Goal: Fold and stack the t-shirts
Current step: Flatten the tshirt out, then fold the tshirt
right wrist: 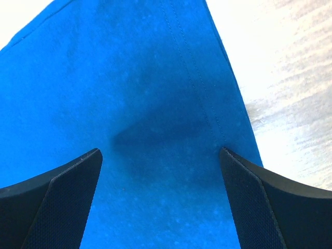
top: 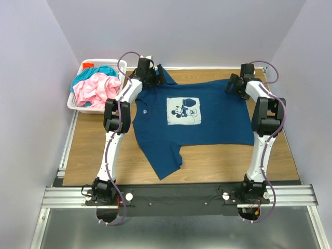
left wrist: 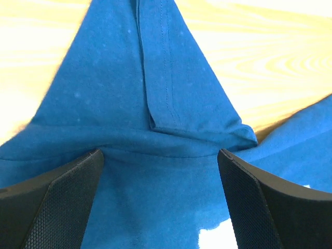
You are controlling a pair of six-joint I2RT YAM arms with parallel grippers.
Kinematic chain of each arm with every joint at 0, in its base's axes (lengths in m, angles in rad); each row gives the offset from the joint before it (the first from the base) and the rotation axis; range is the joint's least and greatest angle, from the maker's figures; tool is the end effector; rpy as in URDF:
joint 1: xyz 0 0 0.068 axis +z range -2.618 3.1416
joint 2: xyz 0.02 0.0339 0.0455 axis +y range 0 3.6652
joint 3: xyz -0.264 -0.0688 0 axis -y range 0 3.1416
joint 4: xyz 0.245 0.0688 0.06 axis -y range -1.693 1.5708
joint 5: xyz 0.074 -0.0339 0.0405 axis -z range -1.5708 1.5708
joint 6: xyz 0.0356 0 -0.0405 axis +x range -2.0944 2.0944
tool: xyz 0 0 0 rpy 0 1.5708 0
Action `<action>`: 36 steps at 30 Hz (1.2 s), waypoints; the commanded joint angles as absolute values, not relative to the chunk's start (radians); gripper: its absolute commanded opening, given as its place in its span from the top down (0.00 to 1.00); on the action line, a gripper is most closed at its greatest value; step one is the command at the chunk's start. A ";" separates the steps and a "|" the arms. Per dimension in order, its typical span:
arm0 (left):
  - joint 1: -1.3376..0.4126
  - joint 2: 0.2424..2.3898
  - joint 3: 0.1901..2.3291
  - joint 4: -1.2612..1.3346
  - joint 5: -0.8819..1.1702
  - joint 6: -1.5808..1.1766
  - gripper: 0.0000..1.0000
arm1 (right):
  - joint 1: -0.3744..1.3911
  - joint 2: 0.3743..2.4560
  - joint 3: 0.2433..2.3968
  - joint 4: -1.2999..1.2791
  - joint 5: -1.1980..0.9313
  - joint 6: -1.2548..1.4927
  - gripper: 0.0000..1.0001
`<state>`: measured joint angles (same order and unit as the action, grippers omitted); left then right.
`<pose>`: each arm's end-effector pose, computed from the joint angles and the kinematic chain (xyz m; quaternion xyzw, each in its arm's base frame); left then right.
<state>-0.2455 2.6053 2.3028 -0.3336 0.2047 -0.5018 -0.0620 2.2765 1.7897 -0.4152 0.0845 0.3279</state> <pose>0.5669 -0.1495 0.1680 -0.0678 0.8867 -0.2485 0.3839 0.5026 -0.0342 0.1670 0.1964 0.9232 0.0039 0.3303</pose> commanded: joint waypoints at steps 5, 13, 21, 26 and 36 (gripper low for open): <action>-0.229 2.467 2.324 -0.324 0.247 -0.480 0.02 | -0.074 2.156 1.839 -0.469 0.034 0.307 0.00; -0.326 1.949 1.755 -0.252 0.115 -0.463 0.02 | -0.074 1.797 1.474 -0.465 0.038 0.463 0.00; -0.604 1.430 1.047 -0.228 -0.139 -0.607 0.02 | -0.074 1.520 1.189 -0.463 0.084 0.531 0.00; -0.767 1.195 0.767 -0.386 -0.207 -0.756 0.02 | -0.074 1.430 1.123 -0.462 0.068 0.531 0.00; -1.086 1.169 0.634 -0.485 -0.150 -0.997 0.05 | -0.074 1.420 1.075 -0.463 0.067 0.517 0.00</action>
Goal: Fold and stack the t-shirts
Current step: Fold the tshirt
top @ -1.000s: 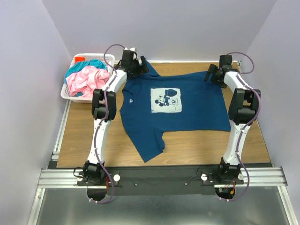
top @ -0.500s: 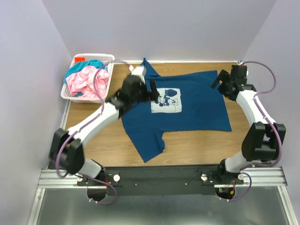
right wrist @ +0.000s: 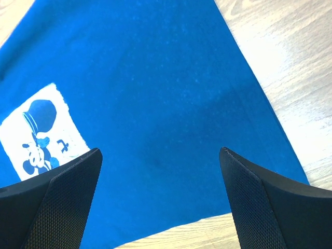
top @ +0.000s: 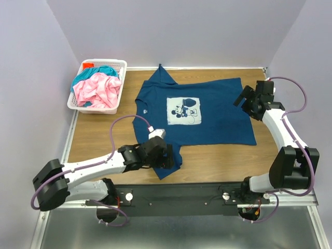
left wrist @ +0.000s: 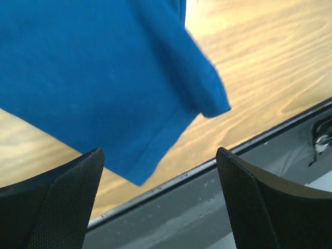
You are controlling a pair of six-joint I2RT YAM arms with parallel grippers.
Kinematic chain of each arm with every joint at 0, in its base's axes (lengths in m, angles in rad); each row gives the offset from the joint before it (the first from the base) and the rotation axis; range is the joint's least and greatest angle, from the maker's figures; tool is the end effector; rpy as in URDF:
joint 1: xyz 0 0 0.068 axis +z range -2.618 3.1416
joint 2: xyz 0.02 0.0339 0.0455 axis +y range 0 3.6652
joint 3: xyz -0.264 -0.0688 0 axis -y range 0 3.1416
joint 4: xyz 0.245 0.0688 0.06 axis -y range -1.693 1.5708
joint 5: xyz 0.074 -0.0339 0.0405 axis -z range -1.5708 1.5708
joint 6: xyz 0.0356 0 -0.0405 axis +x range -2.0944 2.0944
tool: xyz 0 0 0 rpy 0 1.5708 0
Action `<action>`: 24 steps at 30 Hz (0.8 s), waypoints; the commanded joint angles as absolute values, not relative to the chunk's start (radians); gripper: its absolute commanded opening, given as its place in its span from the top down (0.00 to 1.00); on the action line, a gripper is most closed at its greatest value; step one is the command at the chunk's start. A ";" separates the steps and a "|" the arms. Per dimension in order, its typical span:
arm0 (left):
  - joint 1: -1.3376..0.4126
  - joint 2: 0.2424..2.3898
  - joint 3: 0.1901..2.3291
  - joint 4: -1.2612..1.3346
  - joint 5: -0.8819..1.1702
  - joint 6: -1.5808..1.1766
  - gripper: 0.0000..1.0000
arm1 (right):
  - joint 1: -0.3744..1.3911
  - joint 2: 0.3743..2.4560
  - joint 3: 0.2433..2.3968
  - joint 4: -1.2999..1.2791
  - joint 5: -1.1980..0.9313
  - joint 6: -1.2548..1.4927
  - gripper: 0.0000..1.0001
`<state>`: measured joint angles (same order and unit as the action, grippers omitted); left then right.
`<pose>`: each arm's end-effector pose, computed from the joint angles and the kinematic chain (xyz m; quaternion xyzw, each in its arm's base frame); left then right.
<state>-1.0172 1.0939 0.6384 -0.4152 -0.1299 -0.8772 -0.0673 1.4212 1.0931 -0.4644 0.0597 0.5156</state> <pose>0.1173 -0.1810 0.2106 0.0434 0.9366 -0.2422 0.2493 0.3080 -0.0229 0.2744 0.2766 0.8826 0.0574 0.3759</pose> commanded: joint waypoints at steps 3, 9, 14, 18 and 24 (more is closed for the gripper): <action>-1.123 1.250 0.653 -0.563 -0.164 -1.049 0.08 | -0.074 1.413 1.071 -0.462 0.071 0.514 0.00; -1.141 1.328 0.667 -0.560 -0.155 -1.065 0.13 | -0.074 1.405 1.063 -0.463 0.078 0.505 0.00; -1.161 1.373 0.683 -0.610 -0.169 -1.107 0.17 | -0.074 1.417 1.063 -0.462 0.064 0.508 0.00; -1.181 1.420 0.701 -0.666 -0.176 -1.146 0.28 | -0.074 1.419 1.058 -0.460 0.072 0.508 0.00; -1.218 1.512 0.742 -0.750 -0.218 -1.184 0.42 | -0.074 1.414 1.048 -0.457 0.080 0.509 0.00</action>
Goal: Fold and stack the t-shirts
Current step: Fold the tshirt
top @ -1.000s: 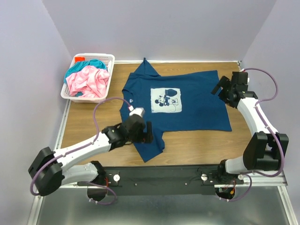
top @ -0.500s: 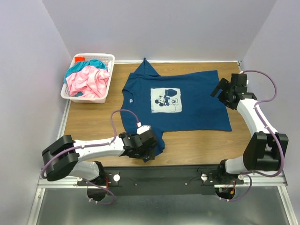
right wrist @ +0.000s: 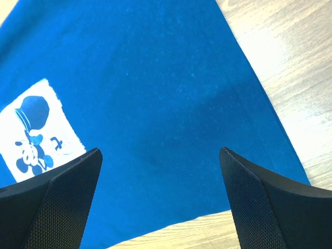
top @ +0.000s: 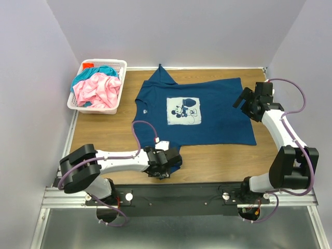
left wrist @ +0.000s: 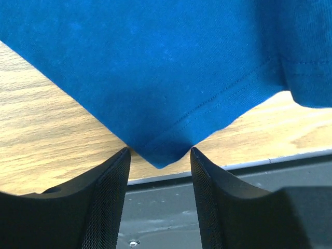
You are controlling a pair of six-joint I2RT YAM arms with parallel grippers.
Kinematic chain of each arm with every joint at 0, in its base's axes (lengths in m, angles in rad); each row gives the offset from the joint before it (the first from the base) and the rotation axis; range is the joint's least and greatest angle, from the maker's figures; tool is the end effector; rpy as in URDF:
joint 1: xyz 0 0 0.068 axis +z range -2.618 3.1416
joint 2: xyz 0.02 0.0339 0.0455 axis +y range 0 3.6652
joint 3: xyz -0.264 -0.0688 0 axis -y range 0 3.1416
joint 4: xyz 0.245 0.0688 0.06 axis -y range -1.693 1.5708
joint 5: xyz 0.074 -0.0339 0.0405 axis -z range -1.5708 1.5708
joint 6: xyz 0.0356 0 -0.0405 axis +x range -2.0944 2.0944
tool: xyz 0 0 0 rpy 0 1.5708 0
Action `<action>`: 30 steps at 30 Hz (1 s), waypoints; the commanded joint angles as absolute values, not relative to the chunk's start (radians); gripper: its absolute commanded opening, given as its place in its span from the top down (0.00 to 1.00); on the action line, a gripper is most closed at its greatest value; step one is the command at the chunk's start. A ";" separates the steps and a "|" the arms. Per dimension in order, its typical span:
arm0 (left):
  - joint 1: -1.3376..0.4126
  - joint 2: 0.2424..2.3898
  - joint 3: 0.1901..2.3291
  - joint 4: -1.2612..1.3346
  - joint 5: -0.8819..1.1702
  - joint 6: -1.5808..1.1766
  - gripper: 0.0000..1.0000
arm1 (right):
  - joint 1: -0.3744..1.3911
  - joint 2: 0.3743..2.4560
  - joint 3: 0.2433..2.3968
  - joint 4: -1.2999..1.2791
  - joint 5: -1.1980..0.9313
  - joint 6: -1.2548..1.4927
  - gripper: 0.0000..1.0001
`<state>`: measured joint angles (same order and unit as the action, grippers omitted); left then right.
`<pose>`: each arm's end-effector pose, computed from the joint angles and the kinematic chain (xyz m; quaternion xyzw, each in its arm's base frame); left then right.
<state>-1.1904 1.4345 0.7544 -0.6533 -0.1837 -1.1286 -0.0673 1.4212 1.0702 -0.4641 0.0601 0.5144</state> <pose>0.0944 -0.2186 0.1617 0.0197 0.9886 -0.0717 0.1306 0.3056 -0.0227 0.2669 0.2770 0.8868 0.0545 0.3658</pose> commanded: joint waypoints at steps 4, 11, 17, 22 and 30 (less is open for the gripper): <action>-1.235 1.563 0.744 -0.756 -0.212 -1.193 0.68 | -0.074 1.411 1.045 -0.456 0.084 0.511 0.00; -1.232 1.423 0.755 -0.810 -0.301 -1.304 1.00 | -0.074 1.338 0.948 -0.457 0.172 0.596 0.00; -1.197 1.261 0.721 -0.792 -0.385 -1.330 1.00 | -0.074 1.220 0.796 -0.457 0.212 0.626 0.00; -1.183 1.134 0.698 -0.707 -0.402 -1.269 1.00 | -0.075 1.175 0.666 -0.446 0.212 0.655 0.02; -1.178 1.020 0.650 -0.586 -0.391 -1.221 1.00 | -0.075 1.216 0.607 -0.359 0.209 0.715 0.09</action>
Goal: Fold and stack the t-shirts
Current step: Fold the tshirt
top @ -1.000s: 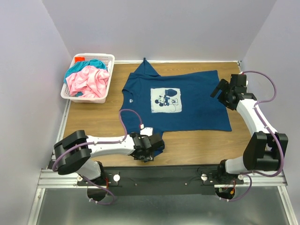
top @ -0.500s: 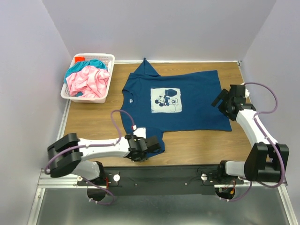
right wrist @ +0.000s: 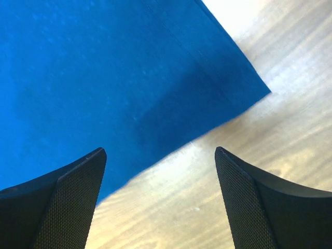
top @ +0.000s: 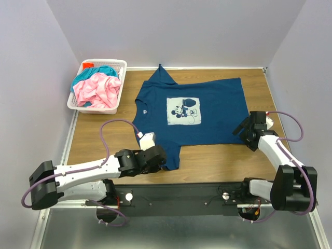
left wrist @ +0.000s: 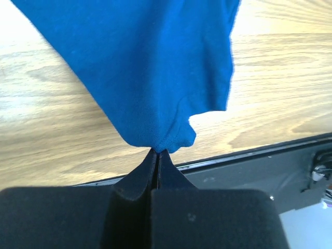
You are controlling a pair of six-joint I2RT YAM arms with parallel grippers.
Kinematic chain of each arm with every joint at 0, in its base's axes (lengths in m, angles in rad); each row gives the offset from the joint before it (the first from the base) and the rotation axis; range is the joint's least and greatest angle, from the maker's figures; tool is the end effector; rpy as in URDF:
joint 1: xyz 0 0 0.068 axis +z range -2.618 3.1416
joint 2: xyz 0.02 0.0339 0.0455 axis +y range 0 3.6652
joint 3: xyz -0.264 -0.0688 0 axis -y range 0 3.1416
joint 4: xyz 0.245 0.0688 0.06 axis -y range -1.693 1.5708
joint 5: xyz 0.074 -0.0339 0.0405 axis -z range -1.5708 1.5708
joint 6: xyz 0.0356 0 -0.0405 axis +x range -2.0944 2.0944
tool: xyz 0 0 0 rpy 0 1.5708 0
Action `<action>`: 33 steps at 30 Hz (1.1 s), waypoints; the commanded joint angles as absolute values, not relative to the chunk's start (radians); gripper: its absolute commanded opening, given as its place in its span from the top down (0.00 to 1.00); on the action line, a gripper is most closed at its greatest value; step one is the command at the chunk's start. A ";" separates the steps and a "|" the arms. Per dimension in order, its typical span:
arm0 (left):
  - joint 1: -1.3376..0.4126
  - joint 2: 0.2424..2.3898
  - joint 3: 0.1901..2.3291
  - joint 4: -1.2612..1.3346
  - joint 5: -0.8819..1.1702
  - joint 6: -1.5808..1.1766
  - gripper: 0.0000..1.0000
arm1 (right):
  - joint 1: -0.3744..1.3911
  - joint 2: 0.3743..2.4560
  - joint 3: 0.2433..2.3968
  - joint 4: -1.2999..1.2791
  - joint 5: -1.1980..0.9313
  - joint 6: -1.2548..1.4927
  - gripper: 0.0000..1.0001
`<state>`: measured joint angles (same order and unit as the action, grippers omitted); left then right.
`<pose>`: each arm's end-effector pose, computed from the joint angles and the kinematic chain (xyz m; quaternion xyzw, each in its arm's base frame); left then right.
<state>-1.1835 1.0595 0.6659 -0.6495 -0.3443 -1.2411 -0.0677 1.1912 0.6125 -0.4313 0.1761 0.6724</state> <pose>0.0845 -0.1753 0.2123 -0.0720 0.9494 -0.1826 0.2450 0.2172 -0.0210 0.1826 0.3689 0.8836 0.0014 0.2883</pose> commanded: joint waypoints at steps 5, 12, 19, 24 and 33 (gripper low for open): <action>-1.167 0.985 0.640 -0.523 -0.393 -1.195 1.00 | -0.075 1.292 0.630 -0.325 0.206 0.716 0.23; -1.118 0.979 0.661 -0.486 -0.420 -1.134 1.00 | -0.075 1.368 0.632 -0.290 0.193 0.733 0.34; -0.977 1.040 0.696 -0.384 -0.334 -0.950 1.00 | -0.075 1.419 0.658 -0.275 0.189 0.739 0.55; -0.937 1.069 0.719 -0.342 -0.313 -0.891 1.00 | -0.075 1.399 0.657 -0.276 0.183 0.730 0.74; -0.855 1.098 0.791 -0.304 -0.318 -0.784 1.00 | -0.077 1.367 0.687 -0.278 0.155 0.675 0.99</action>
<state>-0.8825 1.0943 0.7448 -0.3511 -0.3176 -0.8555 -0.0677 1.3800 0.6502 -0.2775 0.1764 0.7136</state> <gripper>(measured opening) 0.007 0.015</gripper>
